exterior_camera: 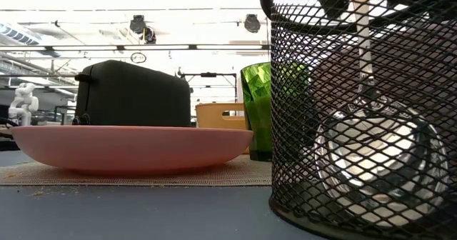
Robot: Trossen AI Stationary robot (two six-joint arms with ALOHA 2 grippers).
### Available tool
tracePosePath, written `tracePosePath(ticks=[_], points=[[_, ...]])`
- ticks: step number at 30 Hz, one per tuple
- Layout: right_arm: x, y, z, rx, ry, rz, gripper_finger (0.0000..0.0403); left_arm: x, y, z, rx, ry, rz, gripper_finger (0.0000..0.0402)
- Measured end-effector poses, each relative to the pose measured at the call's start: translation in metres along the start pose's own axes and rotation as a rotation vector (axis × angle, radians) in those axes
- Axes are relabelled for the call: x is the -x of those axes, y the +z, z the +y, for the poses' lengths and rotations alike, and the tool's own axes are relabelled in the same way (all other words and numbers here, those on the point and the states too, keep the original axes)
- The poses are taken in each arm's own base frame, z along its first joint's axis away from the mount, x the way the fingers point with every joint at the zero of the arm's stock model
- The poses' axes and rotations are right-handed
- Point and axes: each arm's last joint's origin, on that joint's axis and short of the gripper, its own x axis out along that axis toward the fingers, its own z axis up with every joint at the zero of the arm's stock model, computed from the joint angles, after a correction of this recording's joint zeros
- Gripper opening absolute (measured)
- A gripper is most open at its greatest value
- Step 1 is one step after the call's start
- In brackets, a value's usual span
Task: Arrange a breakfast setting
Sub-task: Pour the cereals into the white bowl
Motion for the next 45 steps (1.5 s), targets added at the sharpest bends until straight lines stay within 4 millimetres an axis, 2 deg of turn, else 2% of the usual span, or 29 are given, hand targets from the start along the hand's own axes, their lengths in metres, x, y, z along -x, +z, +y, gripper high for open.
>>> tracePosePath(ticks=[6, 13, 23, 29, 32, 38, 45], points=[[-0.010, 0.012, 0.002, 0.022, -0.004, -0.113, 0.0393, 0.000, 0.002, 0.001, -0.030, 0.037, -0.020, 0.0223], [-0.033, 0.027, 0.006, 0.077, -0.015, -0.169, 0.0393, 0.000, 0.008, 0.001, -0.079, 0.058, -0.084, 0.0223], [-0.060, 0.063, 0.010, 0.155, -0.050, -0.313, 0.0393, 0.001, 0.016, 0.001, -0.148, 0.075, -0.167, 0.0223], [-0.068, 0.079, 0.010, 0.170, -0.070, -0.362, 0.0393, 0.002, 0.019, 0.001, -0.153, 0.075, -0.188, 0.0223], [-0.070, 0.086, 0.007, 0.168, -0.083, -0.394, 0.0393, 0.001, 0.014, 0.002, -0.156, 0.080, -0.150, 0.0223], [-0.072, 0.088, 0.002, 0.164, -0.142, -0.386, 0.0393, -0.003, 0.014, 0.001, -0.154, 0.082, -0.160, 0.0223], [-0.072, 0.089, 0.000, 0.157, -0.171, -0.390, 0.0390, -0.019, 0.002, 0.003, -0.146, 0.096, -0.128, 0.0223]])
